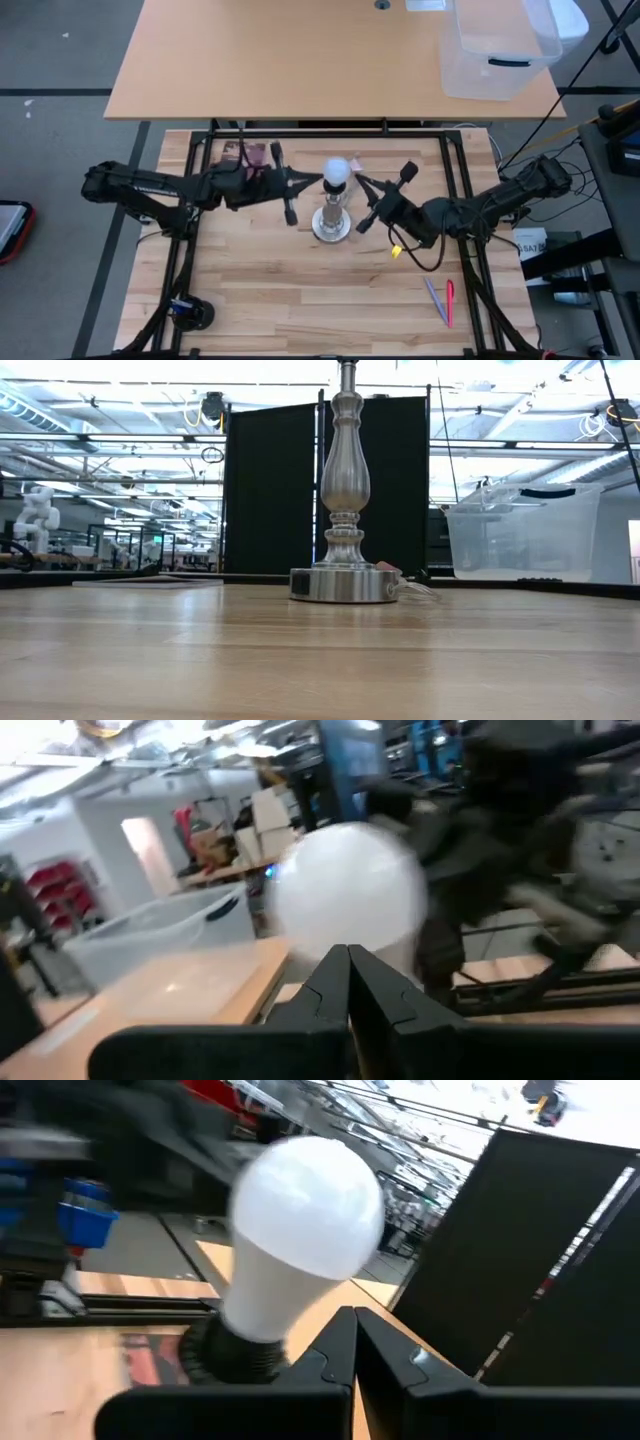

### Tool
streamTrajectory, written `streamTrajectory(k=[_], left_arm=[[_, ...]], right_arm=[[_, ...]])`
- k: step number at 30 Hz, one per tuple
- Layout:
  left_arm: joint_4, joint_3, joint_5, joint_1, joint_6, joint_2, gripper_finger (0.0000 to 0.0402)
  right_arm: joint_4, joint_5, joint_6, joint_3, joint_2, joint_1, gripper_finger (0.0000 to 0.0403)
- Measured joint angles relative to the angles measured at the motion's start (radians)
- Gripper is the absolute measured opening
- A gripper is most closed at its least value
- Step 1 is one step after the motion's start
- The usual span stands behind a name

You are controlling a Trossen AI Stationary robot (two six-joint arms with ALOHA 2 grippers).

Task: Screw lightbulb
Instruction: Insert the lightbulb into the lamp

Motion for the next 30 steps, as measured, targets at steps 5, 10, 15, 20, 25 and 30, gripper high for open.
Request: streamTrajectory(k=[5,10,15,20,25,30], left_arm=[[0.056,0.0,0.04,-0.037,0.027,0.007,0.0002],[0.073,0.0,0.081,-0.033,0.027,0.038,0.0002],[0.096,0.0,0.087,0.002,0.022,0.056,0.0002],[0.091,0.0,0.092,0.032,0.004,0.06,0.0002],[0.078,0.0,0.096,0.048,0.003,0.06,0.0002],[0.076,0.0,0.085,0.06,-0.001,0.06,0.0002]], right_arm=[[0.023,-0.017,-0.021,0.0,0.0,-0.055,0.0],[0.05,-0.115,-0.012,0.0,0.0,-0.103,0.0],[0.066,-0.173,0.007,0.0,0.0,-0.129,0.0],[0.066,-0.18,0.009,0.0,0.0,-0.126,0.0],[0.058,-0.168,0.009,0.0,-0.002,-0.109,0.0],[0.048,-0.181,0.009,0.0,-0.002,-0.086,0.0]])
